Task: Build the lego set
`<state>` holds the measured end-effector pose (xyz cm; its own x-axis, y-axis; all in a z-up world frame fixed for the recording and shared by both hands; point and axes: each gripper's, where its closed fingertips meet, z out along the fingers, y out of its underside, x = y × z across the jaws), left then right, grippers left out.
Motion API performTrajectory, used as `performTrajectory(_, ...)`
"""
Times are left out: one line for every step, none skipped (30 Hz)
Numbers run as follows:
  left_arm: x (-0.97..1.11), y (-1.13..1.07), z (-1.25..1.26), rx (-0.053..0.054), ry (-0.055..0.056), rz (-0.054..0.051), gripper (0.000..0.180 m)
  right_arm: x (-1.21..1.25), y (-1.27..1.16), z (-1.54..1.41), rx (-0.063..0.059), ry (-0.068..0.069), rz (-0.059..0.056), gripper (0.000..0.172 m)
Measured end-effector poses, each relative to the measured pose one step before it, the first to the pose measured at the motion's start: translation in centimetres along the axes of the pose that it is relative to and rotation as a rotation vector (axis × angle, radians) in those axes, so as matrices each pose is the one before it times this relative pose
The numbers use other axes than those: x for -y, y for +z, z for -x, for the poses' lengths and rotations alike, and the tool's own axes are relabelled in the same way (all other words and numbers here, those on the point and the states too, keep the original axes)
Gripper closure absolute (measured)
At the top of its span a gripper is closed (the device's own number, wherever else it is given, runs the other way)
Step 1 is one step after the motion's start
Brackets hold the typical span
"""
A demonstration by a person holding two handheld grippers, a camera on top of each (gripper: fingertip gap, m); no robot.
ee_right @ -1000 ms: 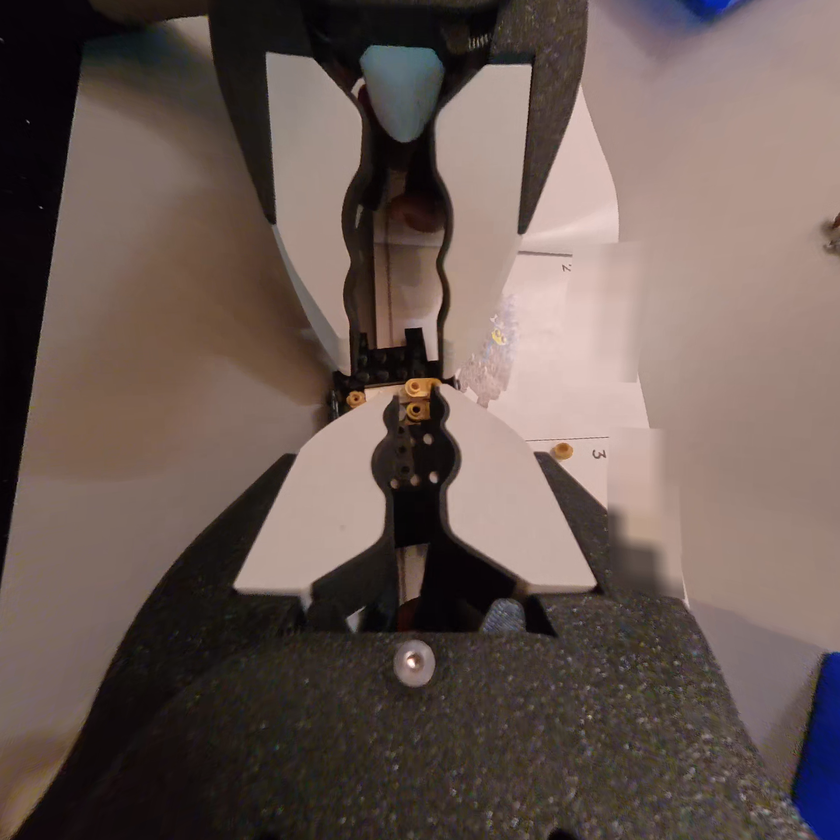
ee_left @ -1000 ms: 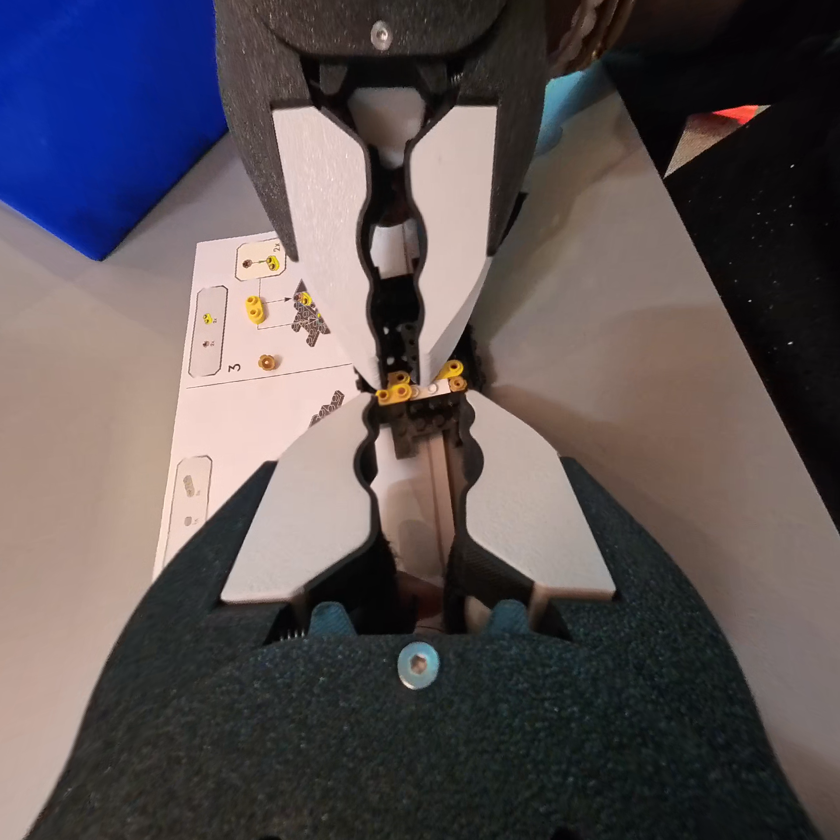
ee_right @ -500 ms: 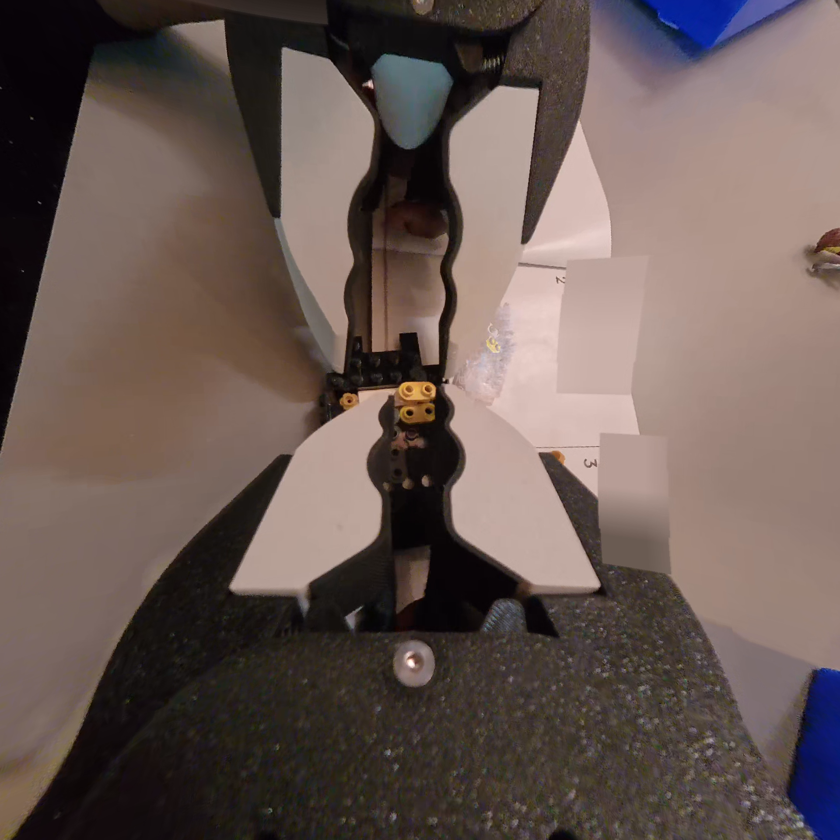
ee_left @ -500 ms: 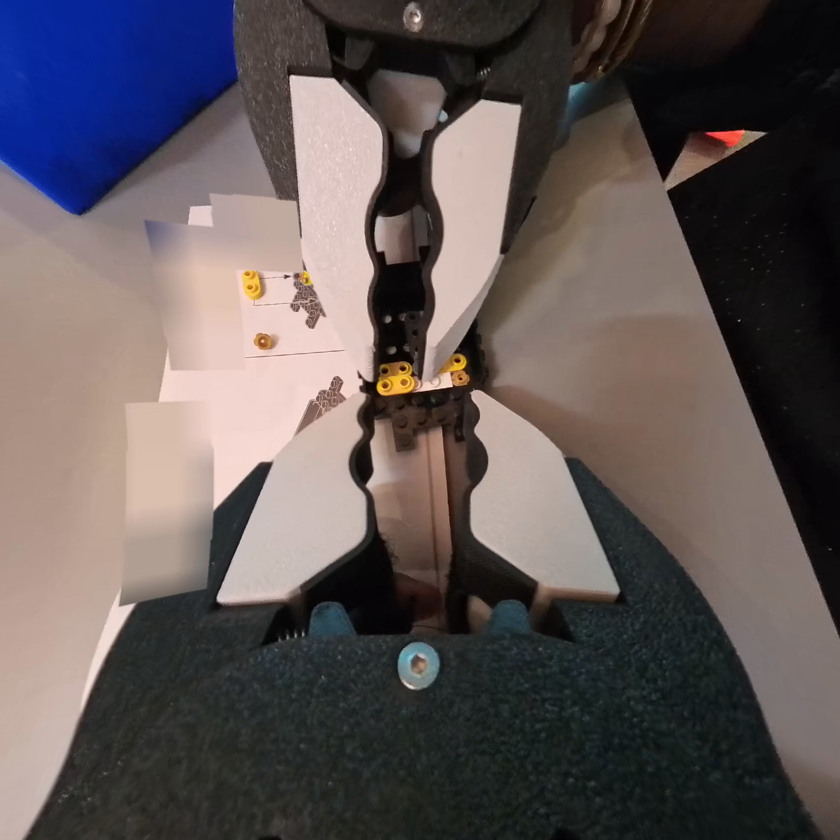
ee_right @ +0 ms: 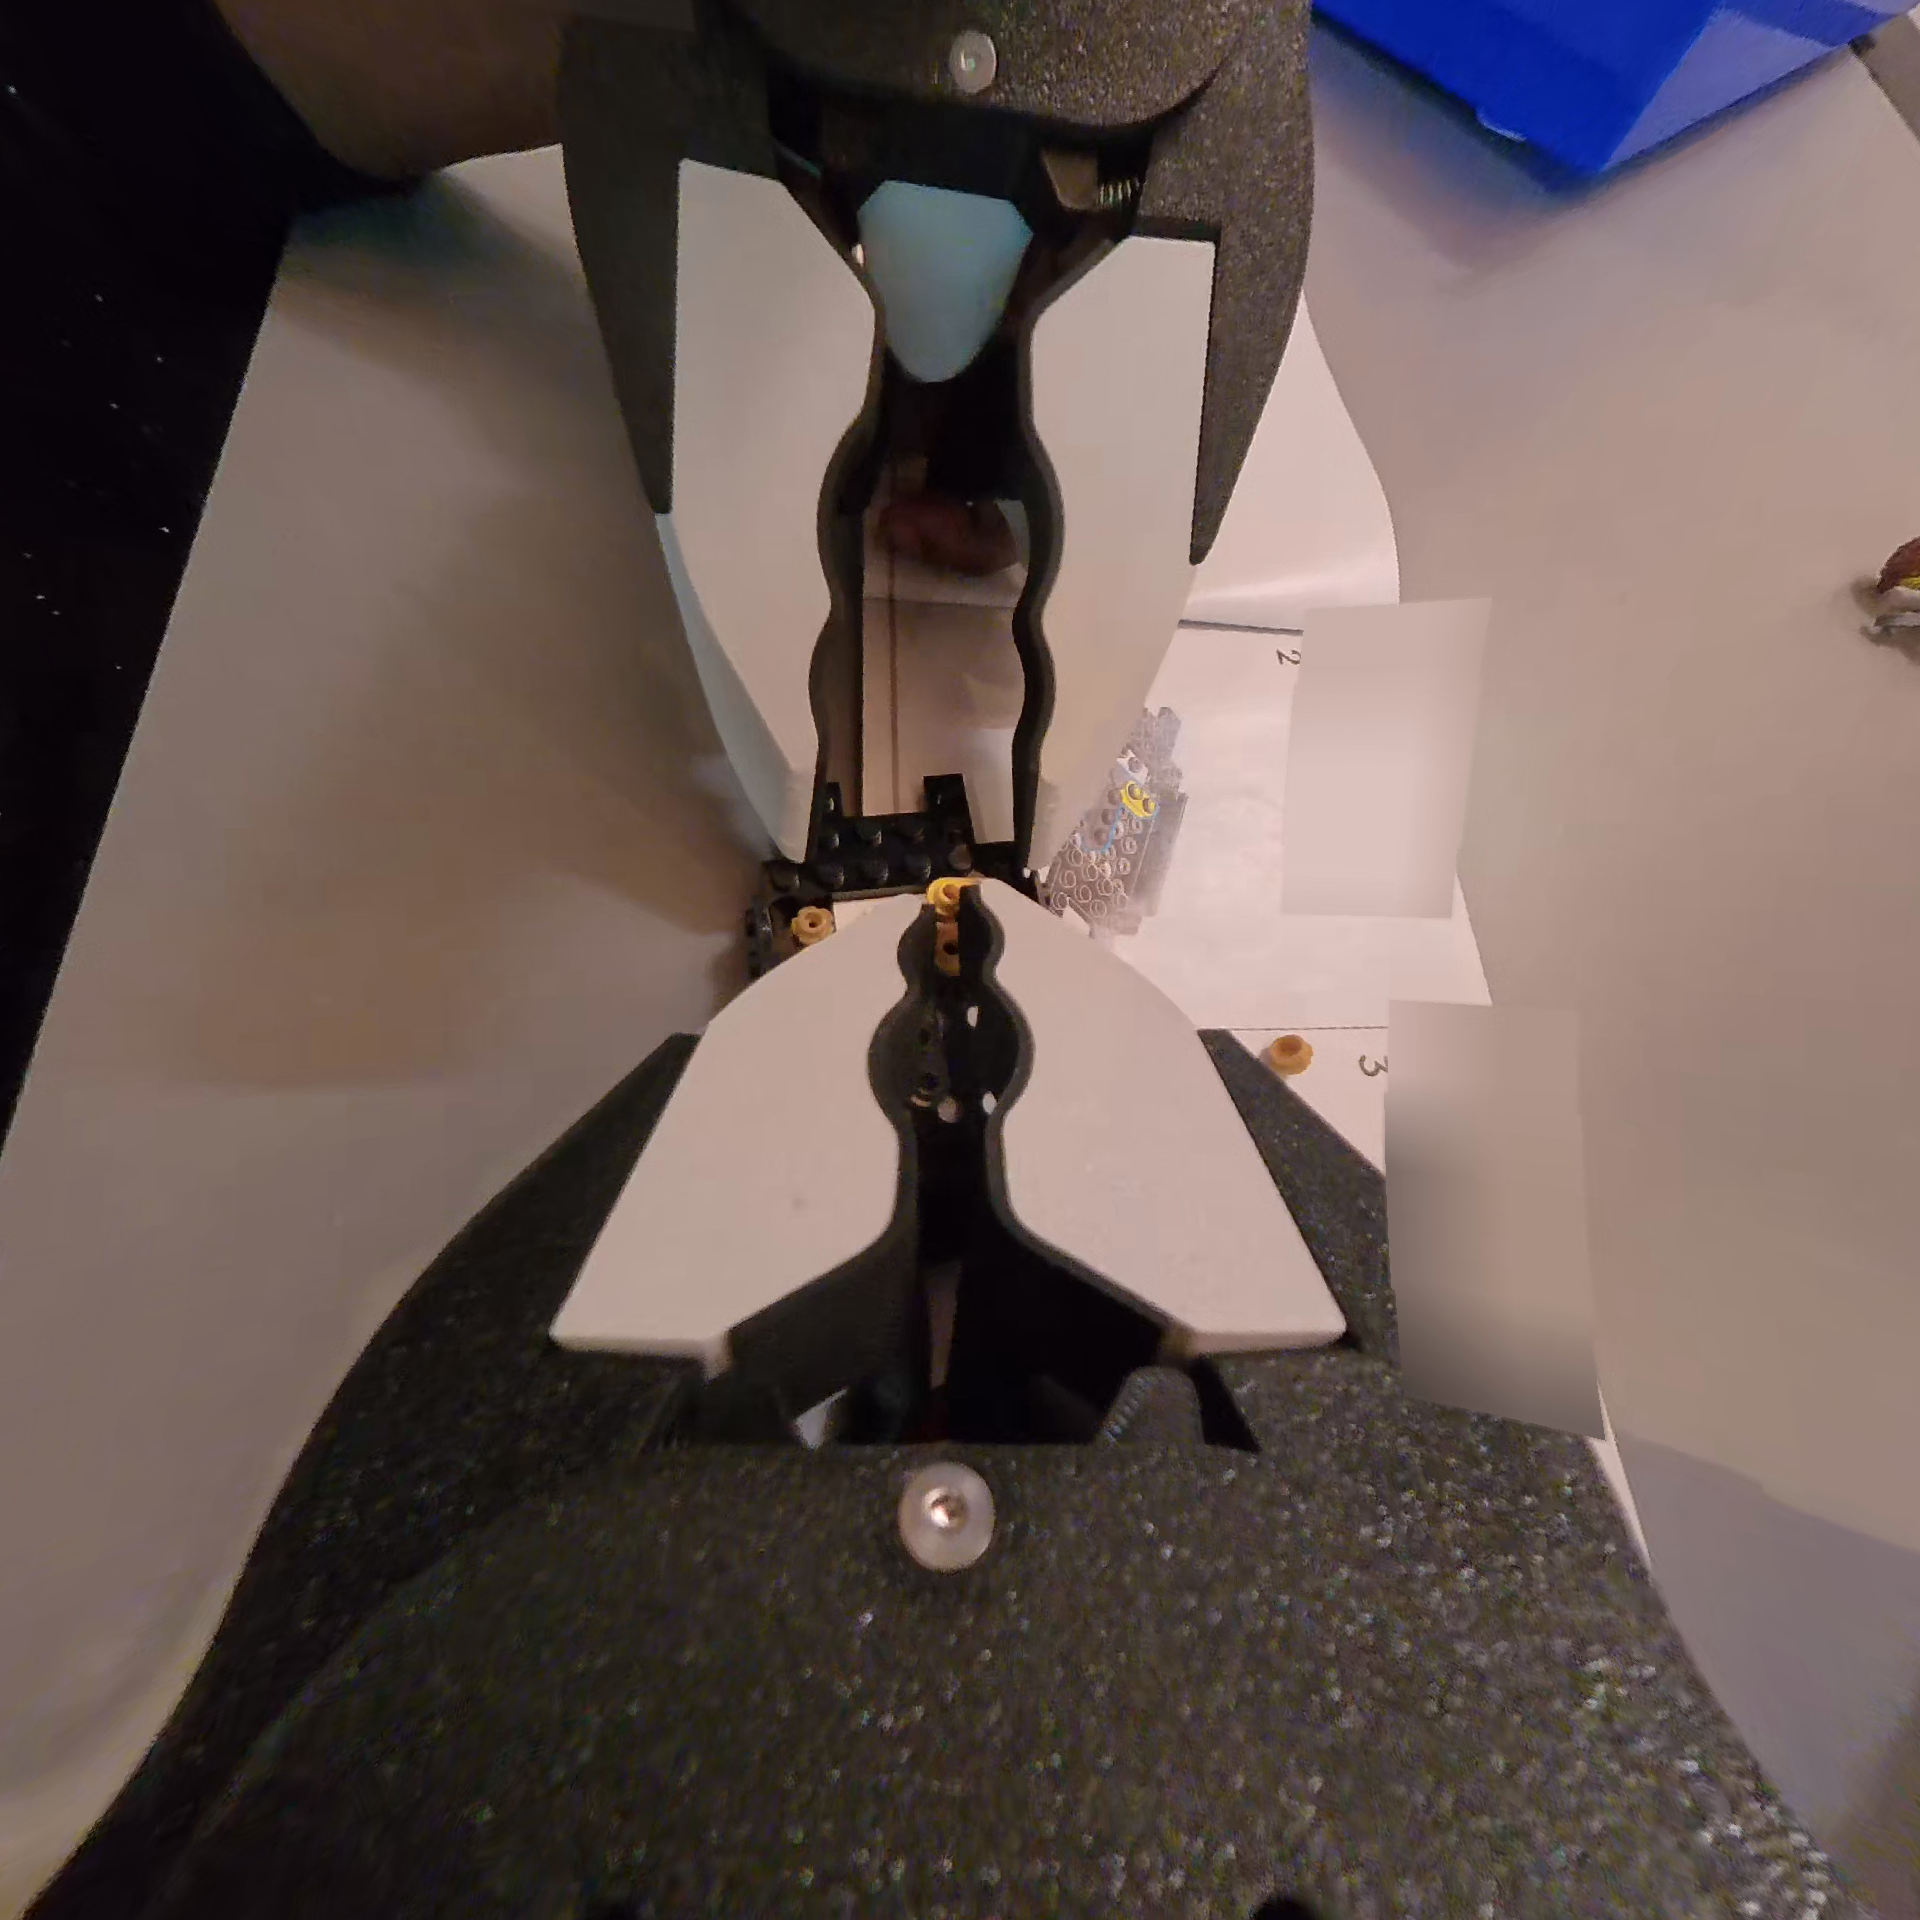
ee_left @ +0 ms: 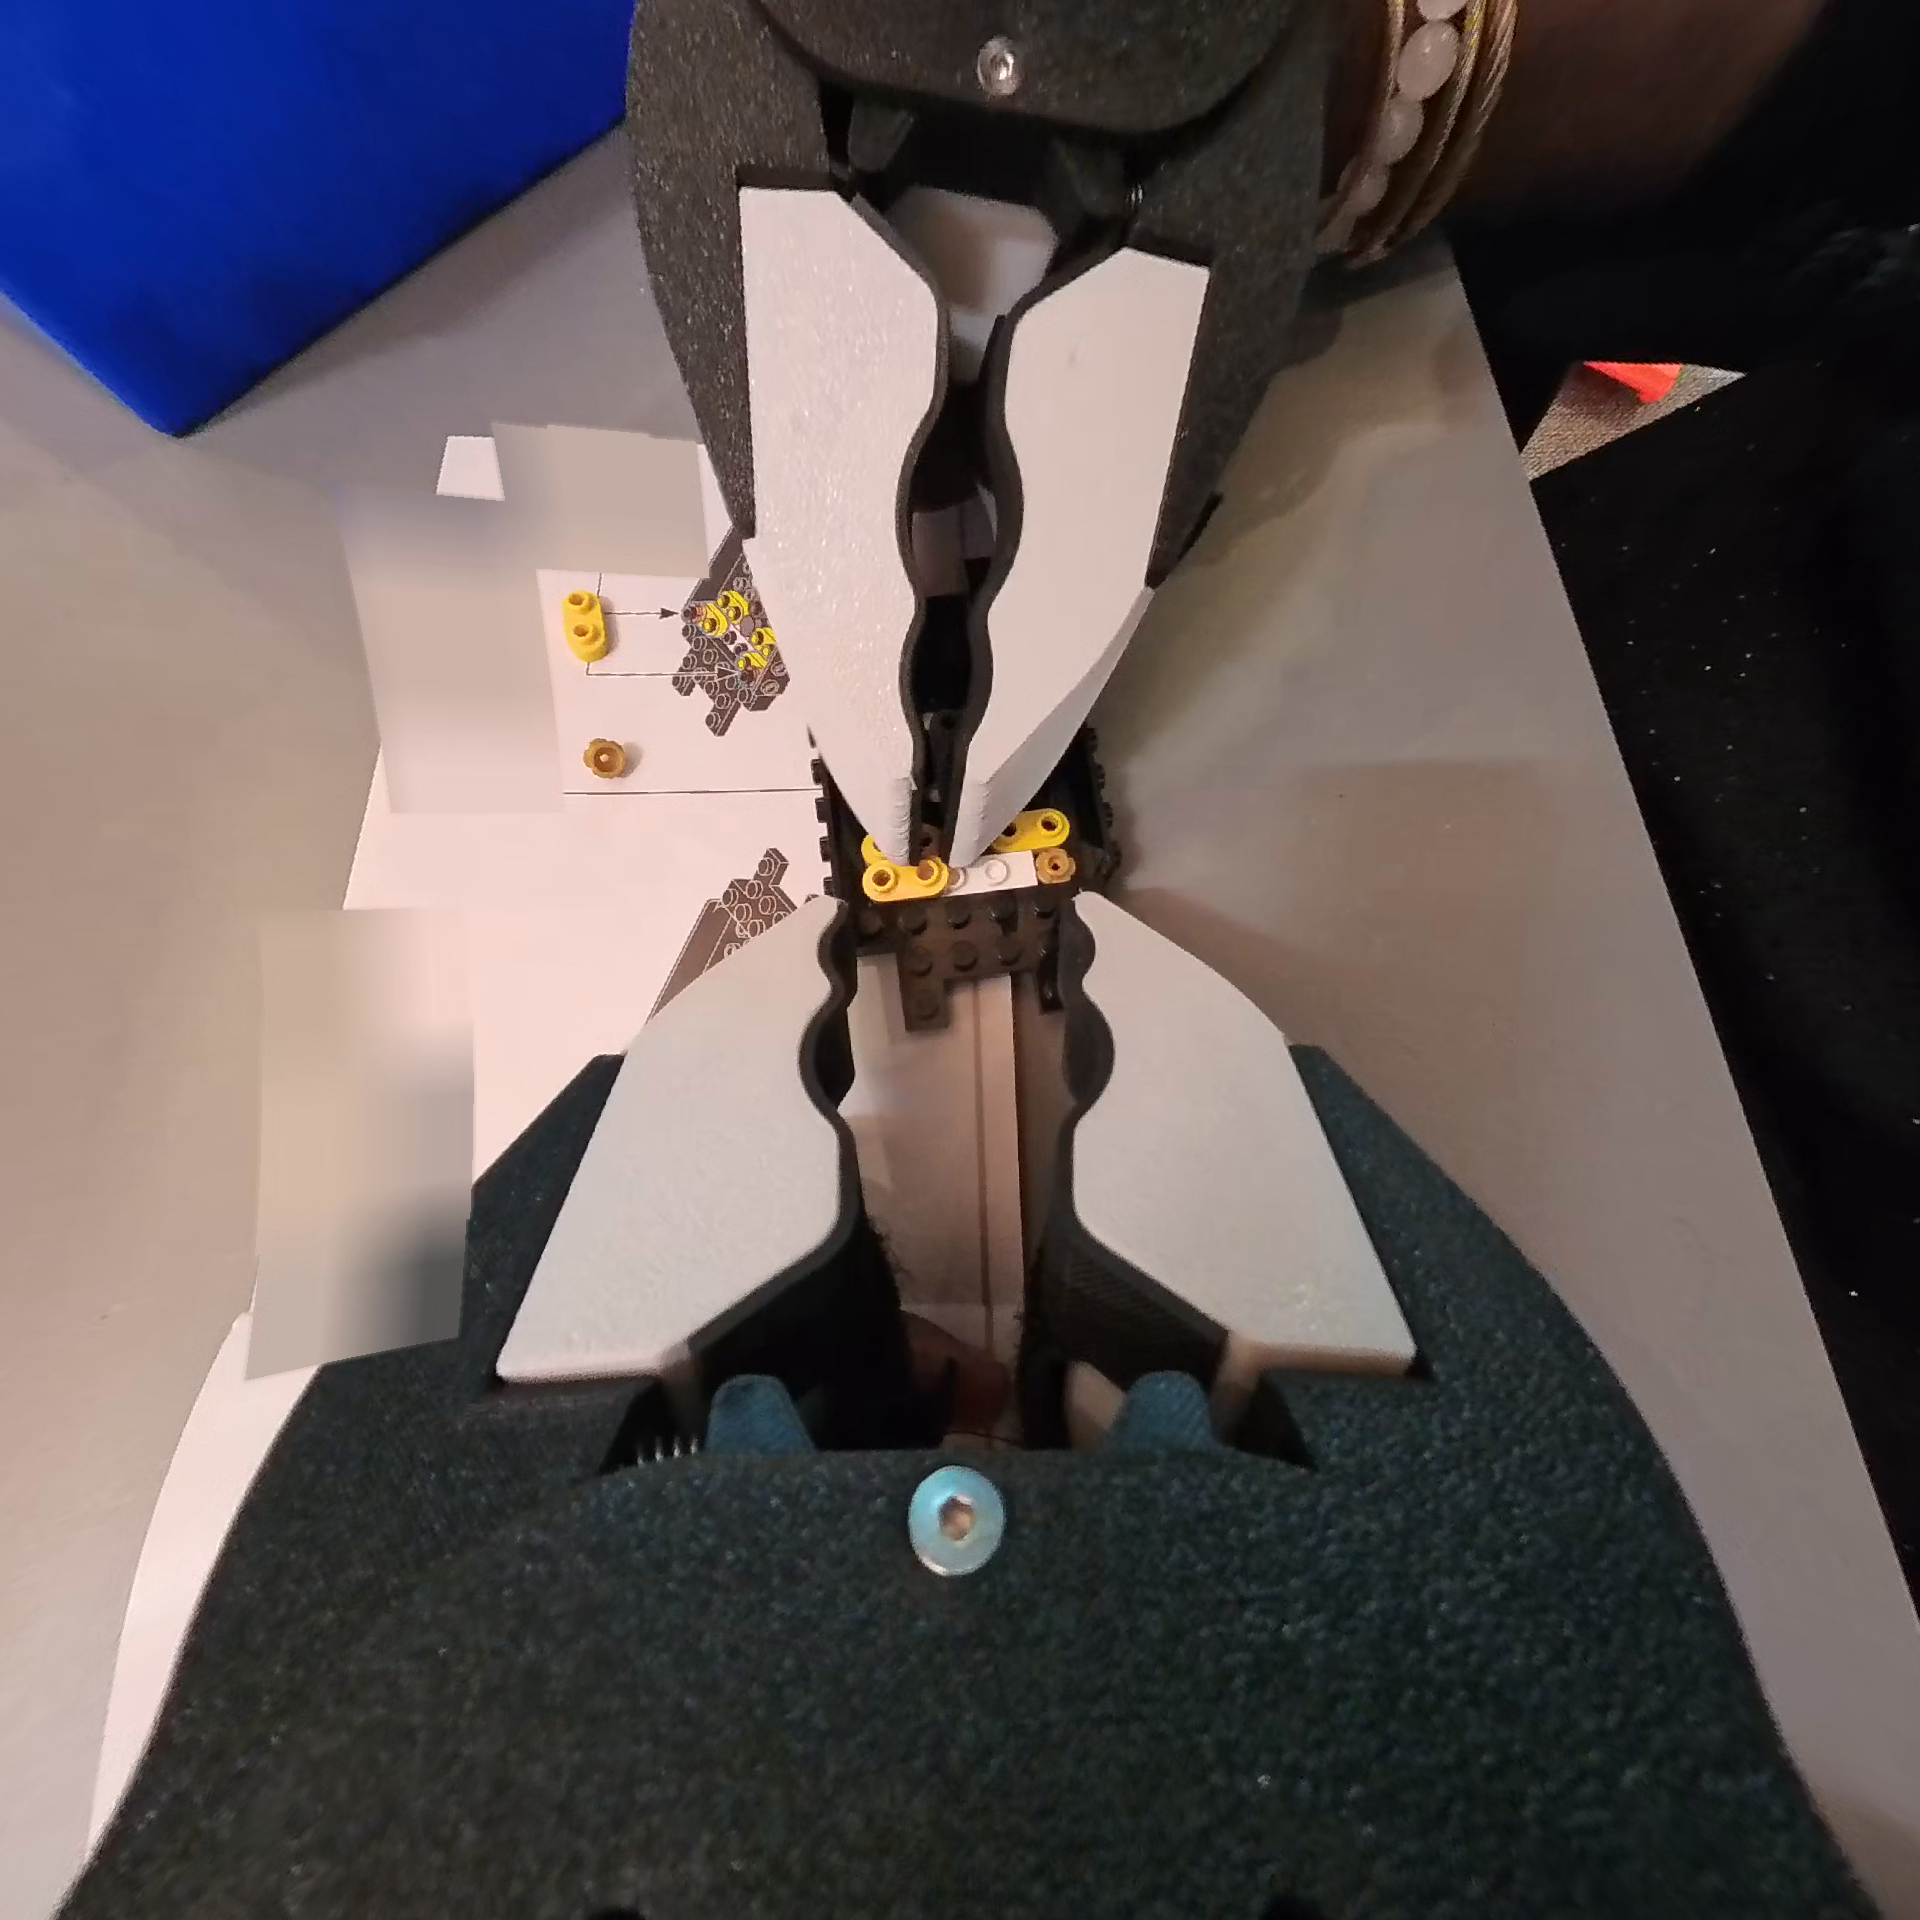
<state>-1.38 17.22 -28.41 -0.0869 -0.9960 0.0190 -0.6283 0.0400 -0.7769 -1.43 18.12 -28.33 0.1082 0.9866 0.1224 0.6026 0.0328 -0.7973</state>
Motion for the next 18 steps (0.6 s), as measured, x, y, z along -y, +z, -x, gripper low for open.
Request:
performTrajectory(-0.007, -0.004, 0.010, 0.0015, -0.0014, 0.0005, 0.144, 0.017, -0.002, -0.002, 0.0029, 0.0059, -0.0007, 0.167)
performTrajectory(-0.011, -0.001, 0.031, 0.0022, -0.0038, -0.0004, 0.144, 0.015, 0.005, -0.040, -0.0003, 0.0050, -0.0011, 0.167)
performTrajectory(-0.011, -0.009, 0.085, 0.0050, -0.0041, 0.0007, 0.144, 0.033, 0.009, -0.072, -0.0065, 0.0033, -0.0020, 0.168)
performTrajectory(-0.020, -0.012, 0.075, 0.0052, -0.0017, 0.0015, 0.144, 0.050, -0.006, -0.087, -0.0083, 0.0008, -0.0035, 0.168)
performTrajectory(-0.009, 0.004, 0.058, 0.0030, -0.0015, 0.0001, 0.144, 0.082, -0.031, -0.111, -0.0109, 0.0019, -0.0065, 0.169)
performTrajectory(0.016, 0.038, -0.065, -0.0041, -0.0019, -0.0015, 0.144, 0.249, -0.101, -0.627, -0.0452, 0.0137, -0.0187, 0.172)
performTrajectory(0.116, 0.133, -0.193, -0.0096, -0.0010, -0.0031, 0.146, 0.307, -0.131, -0.651, -0.0395, 0.0161, -0.0271, 0.171)
performTrajectory(0.075, 0.127, -0.164, -0.0067, 0.0054, 0.0032, 0.146, 0.086, -0.039, 0.079, 0.0162, 0.0141, -0.0074, 0.171)
performTrajectory(-0.005, 0.006, 0.004, 0.0023, 0.0095, 0.0064, 0.146, -0.119, 0.020, 0.278, 0.0237, 0.0017, 0.0081, 0.171)
performTrajectory(-0.015, -0.012, 0.003, -0.0021, 0.0005, -0.0010, 0.147, -0.160, 0.043, 0.158, 0.0095, -0.0047, 0.0106, 0.171)
performTrajectory(0.006, -0.013, 0.001, -0.0043, -0.0041, -0.0038, 0.147, -0.037, 0.009, 0.131, 0.0062, -0.0082, 0.0025, 0.170)
performTrajectory(-0.009, -0.020, -0.007, -0.0030, 0.0005, -0.0009, 0.147, 0.014, 0.008, 0.226, 0.0142, -0.0114, -0.0006, 0.164)
performTrajectory(-0.004, -0.005, -0.007, -0.0001, 0.0034, -0.0001, 0.146, -0.007, -0.016, 0.256, 0.0190, -0.0096, -0.0005, 0.156)
performTrajectory(0.003, 0.003, -0.002, -0.0003, 0.0030, -0.0002, 0.146, -0.019, -0.026, 0.202, 0.0205, -0.0026, -0.0003, 0.151)
performTrajectory(0.001, 0.000, 0.009, -0.0013, 0.0023, -0.0001, 0.146, -0.104, 0.000, 0.077, 0.0170, 0.0084, 0.0069, 0.146)
performTrajectory(0.009, -0.005, -0.002, -0.0004, 0.0020, 0.0000, 0.146, -0.207, 0.053, -0.013, 0.0112, 0.0124, 0.0167, 0.146)
performTrajectory(0.001, 0.003, -0.003, 0.0006, 0.0040, 0.0001, 0.146, -0.175, 0.088, -0.016, 0.0074, 0.0056, 0.0177, 0.145)
performTrajectory(0.002, 0.005, 0.000, 0.0015, 0.0057, 0.0001, 0.146, 0.050, 0.055, 0.046, 0.0061, -0.0047, 0.0035, 0.146)
